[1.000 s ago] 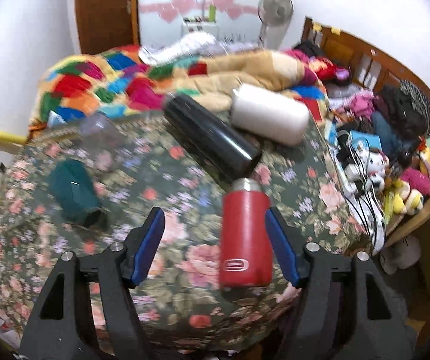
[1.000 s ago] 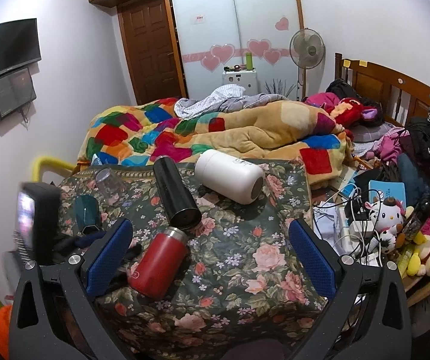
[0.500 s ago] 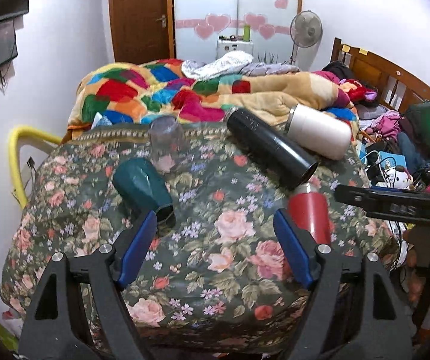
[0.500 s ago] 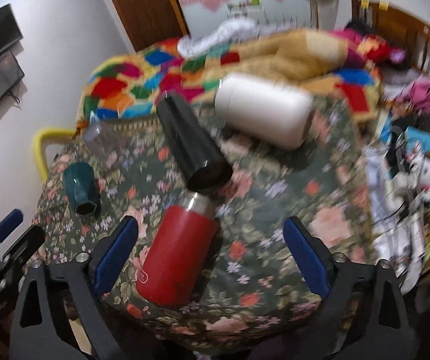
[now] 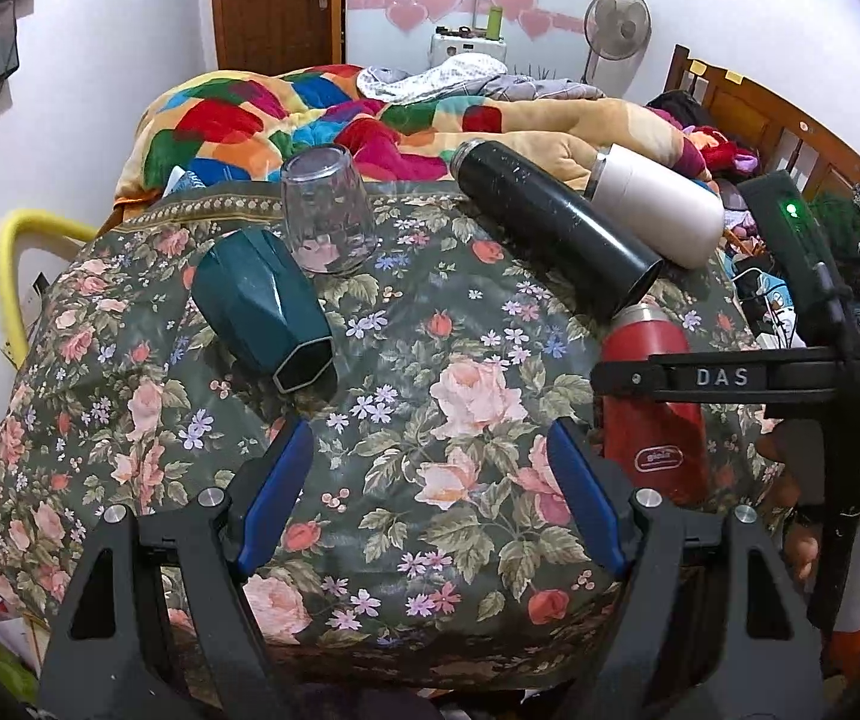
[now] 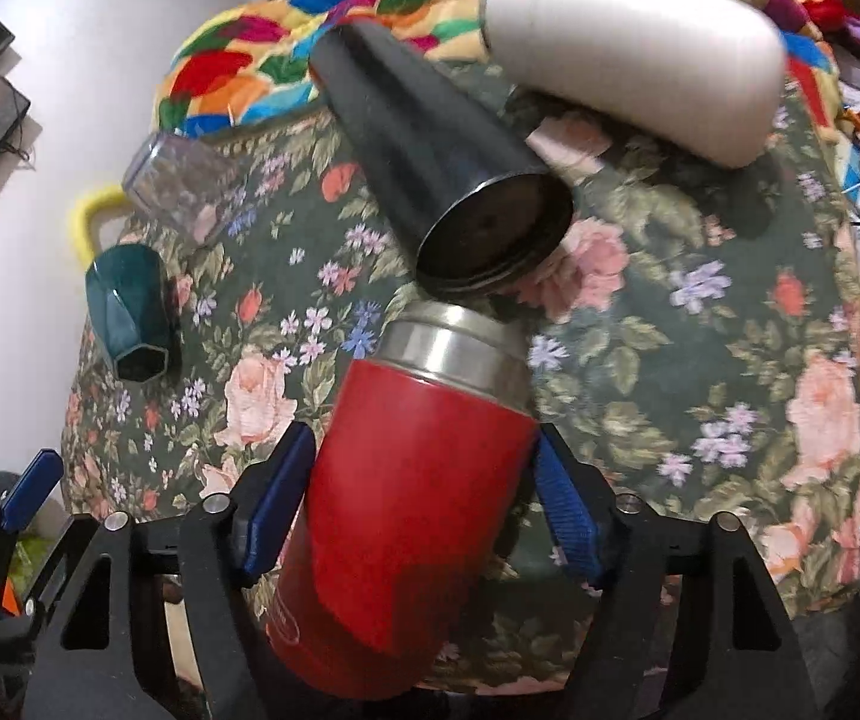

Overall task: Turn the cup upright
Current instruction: 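Close the right gripper on the red thermos while the left gripper releases it, then rotate the red thermos opening-up with the right gripper and lower it onto the bedspread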

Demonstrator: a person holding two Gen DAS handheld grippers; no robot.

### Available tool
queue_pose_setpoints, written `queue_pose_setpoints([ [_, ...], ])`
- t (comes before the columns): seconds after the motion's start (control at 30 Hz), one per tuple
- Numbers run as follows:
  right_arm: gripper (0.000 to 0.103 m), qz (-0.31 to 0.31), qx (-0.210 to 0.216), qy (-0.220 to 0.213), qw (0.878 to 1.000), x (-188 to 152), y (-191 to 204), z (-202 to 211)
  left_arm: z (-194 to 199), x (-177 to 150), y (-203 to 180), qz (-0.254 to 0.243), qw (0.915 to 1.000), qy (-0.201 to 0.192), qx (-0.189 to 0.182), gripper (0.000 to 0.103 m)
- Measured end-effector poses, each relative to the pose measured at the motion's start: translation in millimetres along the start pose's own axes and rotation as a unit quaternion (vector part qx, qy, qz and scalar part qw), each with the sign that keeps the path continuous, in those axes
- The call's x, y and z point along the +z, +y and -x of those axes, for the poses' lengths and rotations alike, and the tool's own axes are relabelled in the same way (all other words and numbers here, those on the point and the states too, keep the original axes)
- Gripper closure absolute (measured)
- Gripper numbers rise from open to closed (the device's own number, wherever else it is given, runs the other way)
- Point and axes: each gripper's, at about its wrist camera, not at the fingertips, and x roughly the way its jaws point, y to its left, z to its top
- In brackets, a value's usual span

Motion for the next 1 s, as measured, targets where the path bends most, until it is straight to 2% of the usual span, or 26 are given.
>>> queue_pose_setpoints([
  [0.13, 0.036, 0.008, -0.004, -0.007, 1.000, 1.1, 5.0, -0.5, 1.3, 1.9, -1.5, -0.001, 1.0000, -0.002, 0.000, 0.024],
  [0.47, 0.043, 0.095, -0.015, -0.095, 0.991, -11.0, 42.5, 52.4, 25.9, 9.1, -4.2, 0.001, 0.9995, -0.031, 0.006, 0.024],
  [0.67, 0.044, 0.118, -0.018, -0.131, 0.984, -5.3, 57.1, 70.4, 42.2, 14.1, -2.4, 0.004, 0.9987, -0.050, 0.009, 0.021],
  [0.77, 0.044, 0.124, -0.017, -0.143, 0.982, -2.1, 61.4, 78.9, 43.7, 16.5, -1.4, 0.004, 0.9985, -0.053, 0.011, 0.021],
  [0.87, 0.044, 0.144, -0.036, -0.159, 0.976, 0.2, 68.7, 84.0, 42.6, 18.0, 1.3, 0.008, 0.9984, -0.054, 0.010, 0.020],
  [1.0, 0.044, 0.158, -0.052, -0.155, 0.974, 2.8, 70.3, 80.2, 37.6, 18.2, 4.4, 0.016, 0.9985, -0.051, 0.008, 0.017],
])
